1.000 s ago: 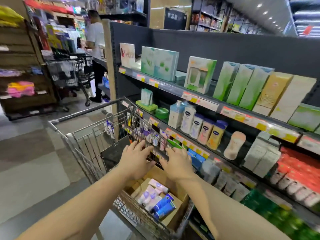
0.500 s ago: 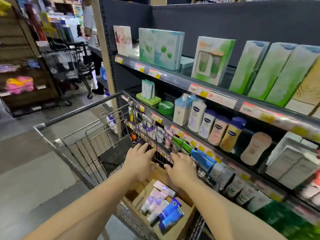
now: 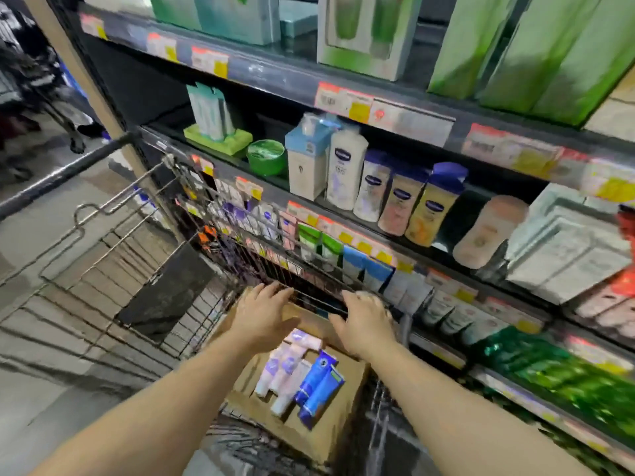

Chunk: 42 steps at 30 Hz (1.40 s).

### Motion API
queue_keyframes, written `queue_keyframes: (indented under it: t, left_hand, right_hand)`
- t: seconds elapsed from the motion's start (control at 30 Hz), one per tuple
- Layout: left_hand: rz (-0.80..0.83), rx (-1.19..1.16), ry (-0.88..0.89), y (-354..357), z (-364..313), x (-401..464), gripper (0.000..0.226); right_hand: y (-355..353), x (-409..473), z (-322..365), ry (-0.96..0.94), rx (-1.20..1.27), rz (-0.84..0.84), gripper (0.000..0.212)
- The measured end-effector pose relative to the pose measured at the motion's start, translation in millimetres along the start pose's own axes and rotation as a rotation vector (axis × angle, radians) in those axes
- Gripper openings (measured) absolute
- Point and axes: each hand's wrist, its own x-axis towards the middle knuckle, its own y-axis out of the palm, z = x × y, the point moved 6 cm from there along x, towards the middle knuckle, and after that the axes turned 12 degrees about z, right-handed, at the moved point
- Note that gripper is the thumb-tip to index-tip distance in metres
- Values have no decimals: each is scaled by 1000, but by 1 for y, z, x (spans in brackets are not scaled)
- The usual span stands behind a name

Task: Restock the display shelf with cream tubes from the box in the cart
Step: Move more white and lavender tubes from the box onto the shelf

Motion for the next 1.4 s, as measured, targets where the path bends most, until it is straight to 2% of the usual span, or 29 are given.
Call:
queue_keyframes:
  t: [0.27, 0.4, 0.57, 0.7, 0.8, 0.9, 1.1, 1.23, 1.3, 1.4]
  left_hand:
    - [185, 8, 139, 60, 45, 76, 74]
    - [345, -76, 77, 115, 87, 106, 77]
    - [531, -281, -61, 191, 114, 123, 63]
    - [532, -407, -144, 234, 117, 139, 50]
    - [491, -517, -216, 256, 120, 150, 29]
    - [472, -560, -305, 273, 121, 156, 38]
    - [530, -604, -459, 282, 127, 157, 21]
    - [482, -652, -435, 266, 139, 155, 3]
    - [515, -618, -405, 259, 144, 152, 10]
    - [560, -648, -426, 261, 142, 150, 34]
  right_hand:
    - [63, 41, -20, 226, 143, 108, 55]
    - [116, 59, -18, 294, 198, 172, 46]
    - [186, 70, -21, 376, 226, 318, 55]
    - [226, 85, -25, 382, 235, 376, 57]
    - [246, 97, -26, 375, 248, 413, 56]
    - [259, 108, -26, 367, 281, 413, 55]
    - [277, 113, -22, 363, 344, 427, 53]
    - [275, 113, -16, 370, 402, 439, 53]
    - [271, 115, -11, 357, 443, 444, 53]
    - [265, 119, -5, 331, 485, 433, 50]
